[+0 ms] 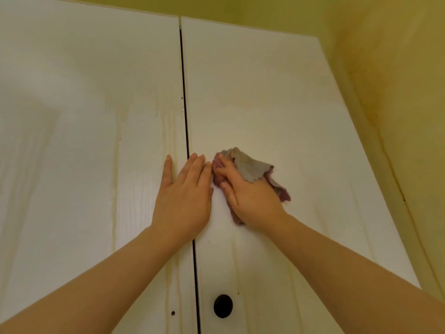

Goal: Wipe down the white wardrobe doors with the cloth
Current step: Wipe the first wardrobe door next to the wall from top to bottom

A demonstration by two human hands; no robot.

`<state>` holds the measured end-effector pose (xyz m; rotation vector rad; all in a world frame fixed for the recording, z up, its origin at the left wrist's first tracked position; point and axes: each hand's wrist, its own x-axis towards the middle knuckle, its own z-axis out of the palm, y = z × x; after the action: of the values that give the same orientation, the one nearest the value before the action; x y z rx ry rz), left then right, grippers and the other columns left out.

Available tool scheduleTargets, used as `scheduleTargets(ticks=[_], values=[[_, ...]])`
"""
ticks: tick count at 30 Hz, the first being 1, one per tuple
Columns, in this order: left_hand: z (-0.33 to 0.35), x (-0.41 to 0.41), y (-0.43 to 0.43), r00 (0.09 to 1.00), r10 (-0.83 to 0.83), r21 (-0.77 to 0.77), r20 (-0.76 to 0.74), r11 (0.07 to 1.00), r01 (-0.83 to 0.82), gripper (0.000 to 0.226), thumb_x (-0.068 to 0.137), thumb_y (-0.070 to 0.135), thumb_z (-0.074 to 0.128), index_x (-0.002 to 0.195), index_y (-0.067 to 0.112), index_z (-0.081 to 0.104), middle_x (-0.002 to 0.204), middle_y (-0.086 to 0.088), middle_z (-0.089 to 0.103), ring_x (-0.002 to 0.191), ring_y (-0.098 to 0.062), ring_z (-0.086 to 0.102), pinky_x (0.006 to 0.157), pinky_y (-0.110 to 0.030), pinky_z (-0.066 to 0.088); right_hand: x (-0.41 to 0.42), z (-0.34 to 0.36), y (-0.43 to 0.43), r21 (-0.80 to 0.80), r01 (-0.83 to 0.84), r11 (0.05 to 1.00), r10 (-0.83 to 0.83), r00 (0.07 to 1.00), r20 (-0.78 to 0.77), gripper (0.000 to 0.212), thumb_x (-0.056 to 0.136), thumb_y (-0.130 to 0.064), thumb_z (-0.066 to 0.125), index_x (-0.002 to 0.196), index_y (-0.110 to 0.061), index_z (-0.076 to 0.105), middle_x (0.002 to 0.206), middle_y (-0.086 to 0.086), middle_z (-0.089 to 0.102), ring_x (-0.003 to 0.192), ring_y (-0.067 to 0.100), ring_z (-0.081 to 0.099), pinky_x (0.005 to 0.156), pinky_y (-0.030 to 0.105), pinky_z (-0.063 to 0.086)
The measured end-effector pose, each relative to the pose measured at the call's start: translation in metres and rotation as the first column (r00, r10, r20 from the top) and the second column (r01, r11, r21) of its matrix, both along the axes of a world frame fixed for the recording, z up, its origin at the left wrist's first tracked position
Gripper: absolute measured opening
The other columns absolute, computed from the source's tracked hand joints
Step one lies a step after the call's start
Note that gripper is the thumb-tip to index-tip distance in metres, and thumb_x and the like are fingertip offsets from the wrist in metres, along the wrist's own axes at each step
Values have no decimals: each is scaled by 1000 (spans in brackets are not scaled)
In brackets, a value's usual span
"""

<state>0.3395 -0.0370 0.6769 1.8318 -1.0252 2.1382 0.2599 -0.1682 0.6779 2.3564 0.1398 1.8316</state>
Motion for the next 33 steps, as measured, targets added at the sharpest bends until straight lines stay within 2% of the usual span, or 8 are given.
scheduleTargets(ticks=[5, 9, 14, 19, 24, 27, 29, 33], values=[[5, -7, -14, 999, -5, 11, 45, 1000, 4, 49, 91, 26, 31, 117, 1, 64, 123, -17, 63, 116, -31, 59, 108, -56, 19, -9, 26, -7, 400, -29, 916, -34, 988, 151, 40, 99, -17, 31, 138, -12, 35, 153, 4, 23, 141, 21, 17, 113, 31, 17], [13, -14, -32, 998, -26, 28, 51, 999, 25, 49, 90, 23, 32, 117, -2, 63, 121, -18, 63, 114, -30, 60, 104, -56, 17, -3, 14, 4, 233, -77, 969, 57, 994, 91, 40, 98, -15, 32, 138, -18, 37, 154, -3, 20, 142, 15, 9, 115, 28, 8], [17, -24, -52, 999, 17, 11, 50, 1000, -18, 51, 90, 23, 28, 115, 0, 66, 118, -18, 65, 111, -32, 62, 107, -55, 16, -31, 24, -68, 409, -111, 906, 34, 981, 191, 29, 96, -19, 36, 123, -23, 46, 128, 1, 48, 111, 22, 50, 96, 30, 39], [20, -38, -66, 993, 115, 33, -4, 993, -115, 52, 99, 20, 16, 150, 19, 24, 156, -14, 21, 145, -28, 15, 105, -52, -21, -29, 19, -98, 581, -135, 803, -67, 947, 313, 30, 94, -11, 33, 120, -12, 48, 139, 11, 39, 123, 31, 43, 101, 45, 36], [20, -42, -81, 995, 80, -35, -63, 996, -82, 43, 94, 16, 43, 136, 13, 50, 143, -22, 43, 136, -38, 35, 108, -53, -6, -25, 0, -70, 290, -88, 953, 35, 983, 182, 34, 96, -12, 37, 129, -17, 46, 150, -2, 29, 140, 19, 19, 113, 31, 19], [17, -40, -88, 997, 49, -28, -64, 998, -51, 42, 85, 21, 43, 116, 6, 66, 122, -27, 59, 117, -45, 54, 103, -56, 17, -32, -4, -81, 259, -192, 947, 146, 972, 185, 35, 96, -18, 40, 130, -26, 47, 134, -3, 47, 123, 15, 43, 95, 15, 30], [16, -40, -89, 997, 36, -24, -62, 999, -38, 47, 86, 26, 36, 114, 4, 66, 120, -28, 60, 115, -45, 55, 102, -57, 17, -35, 7, -101, 383, -222, 897, 118, 954, 276, 28, 95, -18, 40, 121, -25, 51, 113, -3, 54, 104, 17, 53, 84, 20, 37], [16, -36, -89, 997, 14, -13, -78, 1000, -15, 50, 88, 30, 32, 115, 5, 66, 121, -27, 59, 116, -44, 55, 102, -57, 17, -28, 18, -96, 479, -176, 860, -10, 932, 362, 28, 92, -9, 39, 116, -14, 53, 132, 6, 46, 124, 27, 42, 103, 38, 34]])
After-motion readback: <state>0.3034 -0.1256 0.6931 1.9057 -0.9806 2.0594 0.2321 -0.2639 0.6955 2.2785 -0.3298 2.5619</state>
